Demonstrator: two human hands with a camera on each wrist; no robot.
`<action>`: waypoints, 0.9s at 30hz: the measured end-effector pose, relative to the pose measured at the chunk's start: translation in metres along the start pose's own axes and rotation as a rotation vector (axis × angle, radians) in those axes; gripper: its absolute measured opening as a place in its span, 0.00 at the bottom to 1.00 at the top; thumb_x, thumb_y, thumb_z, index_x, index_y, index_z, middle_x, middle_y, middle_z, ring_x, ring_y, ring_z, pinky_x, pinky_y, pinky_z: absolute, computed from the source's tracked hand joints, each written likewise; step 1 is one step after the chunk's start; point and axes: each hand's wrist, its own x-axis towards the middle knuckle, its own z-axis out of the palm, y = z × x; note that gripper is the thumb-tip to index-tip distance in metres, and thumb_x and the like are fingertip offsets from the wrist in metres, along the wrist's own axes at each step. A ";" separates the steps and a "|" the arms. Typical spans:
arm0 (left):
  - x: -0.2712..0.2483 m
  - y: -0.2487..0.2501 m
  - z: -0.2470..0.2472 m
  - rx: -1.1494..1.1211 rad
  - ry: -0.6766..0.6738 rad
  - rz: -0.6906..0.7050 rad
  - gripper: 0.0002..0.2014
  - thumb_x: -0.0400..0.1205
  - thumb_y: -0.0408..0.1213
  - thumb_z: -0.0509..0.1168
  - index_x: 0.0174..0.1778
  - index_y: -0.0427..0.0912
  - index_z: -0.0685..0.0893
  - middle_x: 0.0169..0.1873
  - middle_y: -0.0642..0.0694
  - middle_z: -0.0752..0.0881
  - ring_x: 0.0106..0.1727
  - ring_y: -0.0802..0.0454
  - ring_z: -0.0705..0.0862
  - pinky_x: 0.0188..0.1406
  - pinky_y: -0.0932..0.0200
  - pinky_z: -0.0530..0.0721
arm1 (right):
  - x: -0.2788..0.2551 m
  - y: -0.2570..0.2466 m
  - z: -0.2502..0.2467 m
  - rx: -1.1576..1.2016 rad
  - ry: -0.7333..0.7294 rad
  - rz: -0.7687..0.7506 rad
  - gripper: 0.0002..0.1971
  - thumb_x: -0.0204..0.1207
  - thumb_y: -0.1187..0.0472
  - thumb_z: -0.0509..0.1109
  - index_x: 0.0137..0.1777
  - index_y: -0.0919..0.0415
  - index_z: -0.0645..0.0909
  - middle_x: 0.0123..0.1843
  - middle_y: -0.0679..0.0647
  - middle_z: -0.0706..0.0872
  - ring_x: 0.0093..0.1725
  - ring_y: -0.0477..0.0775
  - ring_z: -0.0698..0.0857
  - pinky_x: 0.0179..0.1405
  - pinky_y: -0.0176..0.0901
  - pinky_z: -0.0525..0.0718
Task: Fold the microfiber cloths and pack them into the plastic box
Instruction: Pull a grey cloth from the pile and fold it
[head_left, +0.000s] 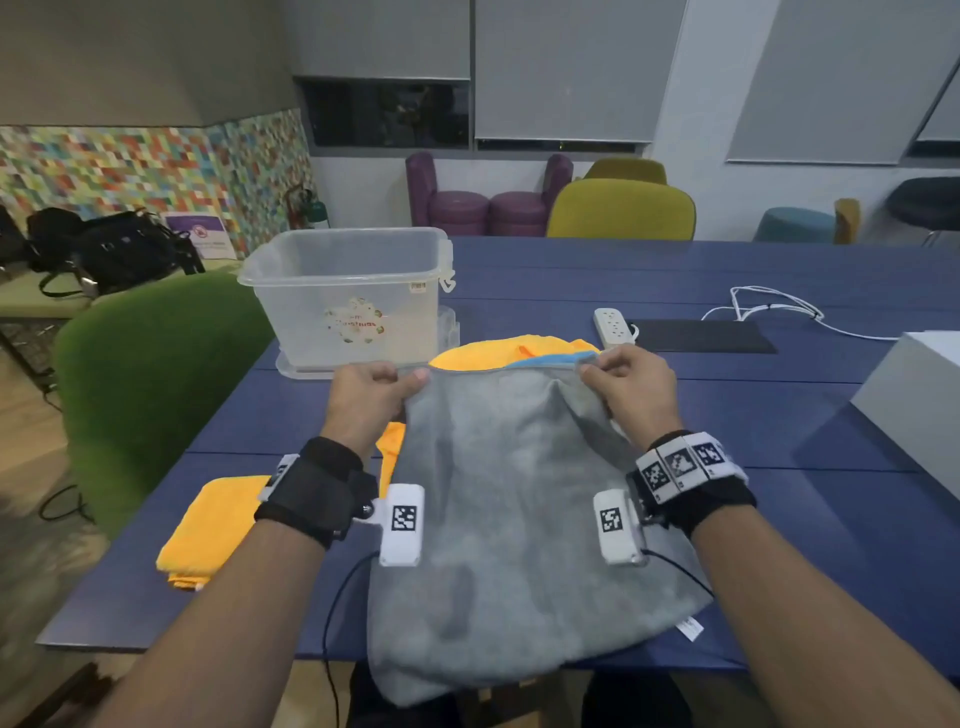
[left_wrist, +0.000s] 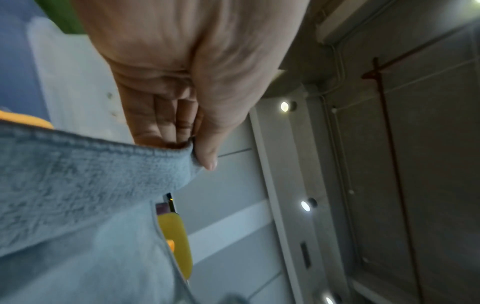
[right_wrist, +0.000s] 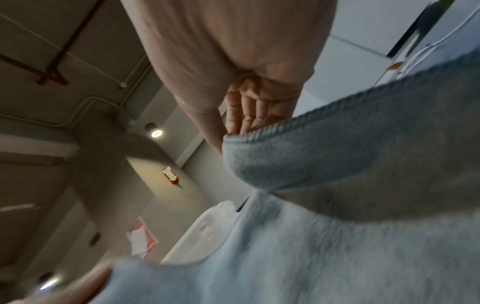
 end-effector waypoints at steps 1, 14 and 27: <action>-0.004 0.005 0.009 0.012 -0.017 0.044 0.13 0.81 0.32 0.76 0.33 0.34 0.82 0.36 0.33 0.87 0.36 0.45 0.85 0.29 0.58 0.86 | -0.008 -0.006 0.007 0.045 -0.031 -0.012 0.08 0.72 0.58 0.80 0.42 0.60 0.85 0.38 0.55 0.91 0.30 0.46 0.85 0.33 0.53 0.91; -0.036 0.022 0.071 0.489 -0.032 0.377 0.19 0.86 0.41 0.68 0.30 0.39 0.86 0.21 0.47 0.82 0.28 0.41 0.82 0.33 0.45 0.82 | -0.061 -0.047 0.049 0.203 -0.206 -0.162 0.04 0.79 0.62 0.76 0.44 0.61 0.89 0.37 0.53 0.91 0.32 0.60 0.90 0.32 0.53 0.93; -0.039 0.019 0.074 0.525 -0.086 0.429 0.16 0.91 0.42 0.63 0.45 0.41 0.93 0.29 0.55 0.85 0.32 0.56 0.80 0.37 0.58 0.77 | -0.063 -0.048 0.050 0.234 -0.246 -0.183 0.07 0.83 0.64 0.72 0.48 0.62 0.92 0.38 0.53 0.92 0.35 0.55 0.92 0.41 0.57 0.94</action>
